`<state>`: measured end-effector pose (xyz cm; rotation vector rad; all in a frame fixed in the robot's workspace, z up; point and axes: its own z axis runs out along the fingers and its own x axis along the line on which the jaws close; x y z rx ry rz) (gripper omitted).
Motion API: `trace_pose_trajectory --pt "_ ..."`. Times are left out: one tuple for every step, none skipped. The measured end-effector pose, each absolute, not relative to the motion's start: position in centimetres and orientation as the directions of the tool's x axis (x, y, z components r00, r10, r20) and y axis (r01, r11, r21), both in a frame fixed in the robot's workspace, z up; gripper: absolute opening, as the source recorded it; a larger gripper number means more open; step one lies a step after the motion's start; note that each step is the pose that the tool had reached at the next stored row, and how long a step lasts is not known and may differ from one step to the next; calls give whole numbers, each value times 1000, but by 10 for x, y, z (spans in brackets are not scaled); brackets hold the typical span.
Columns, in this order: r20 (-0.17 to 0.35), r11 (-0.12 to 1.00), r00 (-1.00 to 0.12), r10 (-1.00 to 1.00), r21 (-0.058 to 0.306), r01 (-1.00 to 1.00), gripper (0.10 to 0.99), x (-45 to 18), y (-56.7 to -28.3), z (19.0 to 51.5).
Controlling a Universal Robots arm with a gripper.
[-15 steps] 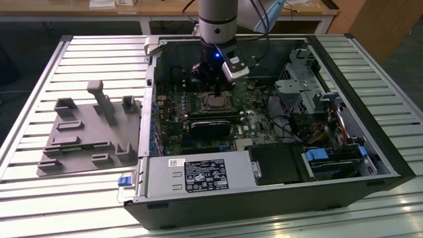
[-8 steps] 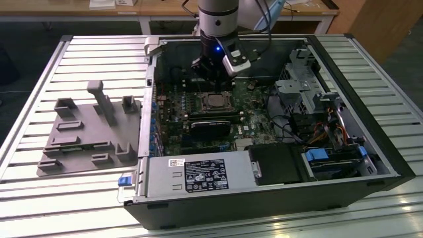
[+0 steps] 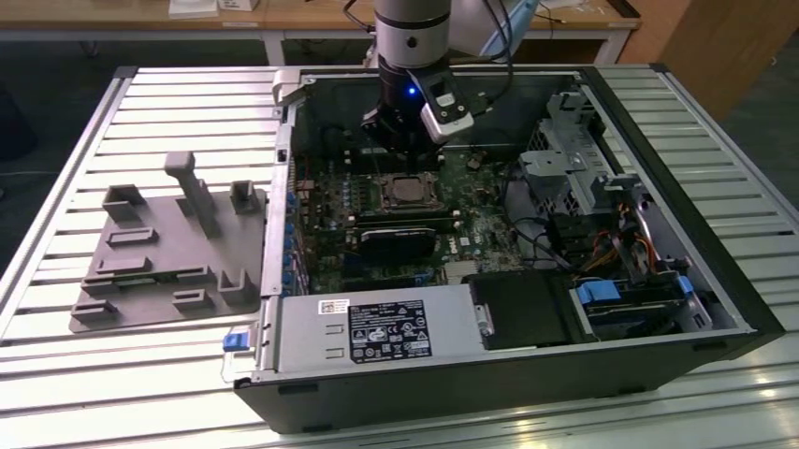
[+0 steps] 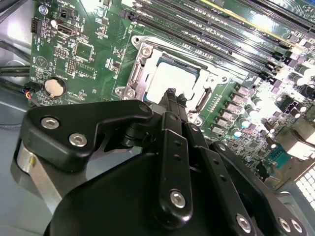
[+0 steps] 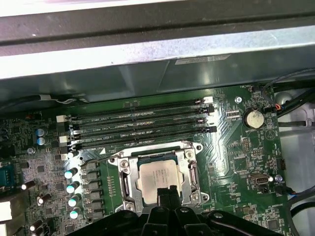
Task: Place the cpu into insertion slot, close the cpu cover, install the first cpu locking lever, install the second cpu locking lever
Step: 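Install the first cpu locking lever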
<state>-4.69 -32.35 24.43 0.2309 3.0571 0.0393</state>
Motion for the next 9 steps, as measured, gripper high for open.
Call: trace_pose_trajectory --pt "-73 988 -986 151 31 149 102 -47 -324 244" --pt "-73 988 -986 151 31 149 102 -47 -324 244" --pt "-73 988 -986 151 31 149 102 -47 -324 244" --pt "-73 988 -986 151 31 149 102 -47 -324 244" --pt "-73 988 -986 151 31 149 102 -47 -324 244" --pt "-73 988 -986 151 31 149 102 -47 -324 244" --pt "-73 988 -986 151 31 149 102 -47 -324 244" --pt "-73 988 -986 151 31 149 102 -47 -324 244" --pt "-73 988 -986 151 31 149 102 -48 -324 244"
